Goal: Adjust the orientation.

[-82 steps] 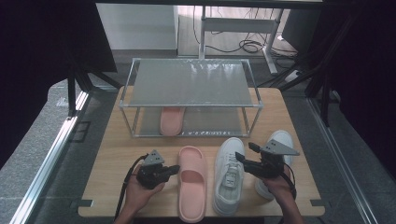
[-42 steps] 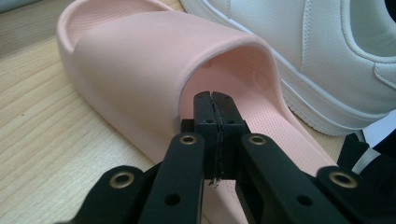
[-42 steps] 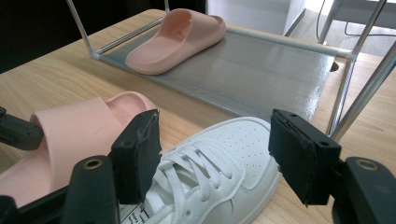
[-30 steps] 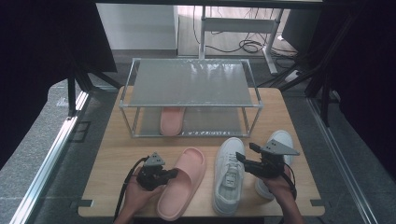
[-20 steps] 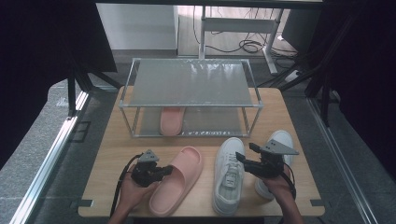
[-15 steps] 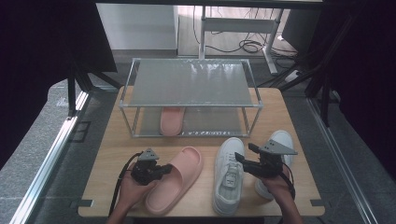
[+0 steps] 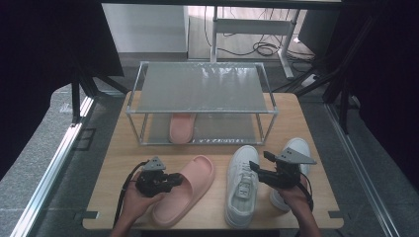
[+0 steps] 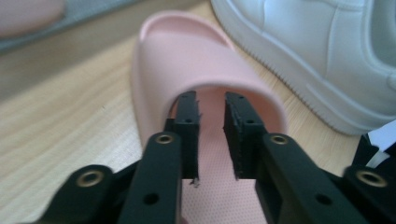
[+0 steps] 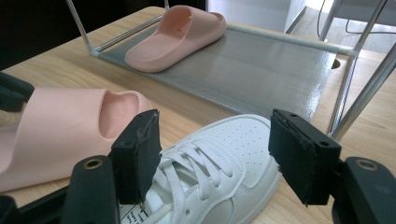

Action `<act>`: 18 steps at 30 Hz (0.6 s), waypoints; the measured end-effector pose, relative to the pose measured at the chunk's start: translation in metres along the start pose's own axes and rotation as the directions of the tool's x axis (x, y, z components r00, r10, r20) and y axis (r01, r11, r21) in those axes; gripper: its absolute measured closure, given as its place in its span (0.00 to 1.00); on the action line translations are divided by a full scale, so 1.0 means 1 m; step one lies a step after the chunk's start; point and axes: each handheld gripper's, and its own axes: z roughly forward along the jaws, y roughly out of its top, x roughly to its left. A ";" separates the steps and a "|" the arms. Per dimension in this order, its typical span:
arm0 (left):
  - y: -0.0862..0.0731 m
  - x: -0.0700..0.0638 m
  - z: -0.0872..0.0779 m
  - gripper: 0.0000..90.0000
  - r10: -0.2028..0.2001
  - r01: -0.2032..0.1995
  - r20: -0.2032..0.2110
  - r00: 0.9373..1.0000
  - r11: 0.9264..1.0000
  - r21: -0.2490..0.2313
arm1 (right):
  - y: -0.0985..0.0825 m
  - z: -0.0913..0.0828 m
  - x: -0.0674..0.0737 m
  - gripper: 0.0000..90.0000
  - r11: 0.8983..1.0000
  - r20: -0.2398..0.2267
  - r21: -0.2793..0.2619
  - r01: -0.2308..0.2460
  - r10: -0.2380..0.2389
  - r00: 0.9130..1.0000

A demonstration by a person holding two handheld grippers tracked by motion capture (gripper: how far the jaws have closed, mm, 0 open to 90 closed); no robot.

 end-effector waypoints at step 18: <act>-0.010 0.015 0.012 0.66 -0.075 0.078 -0.086 0.994 0.996 0.036 | 0.001 -0.002 -0.001 0.38 1.000 0.001 -0.005 -0.004 0.004 1.000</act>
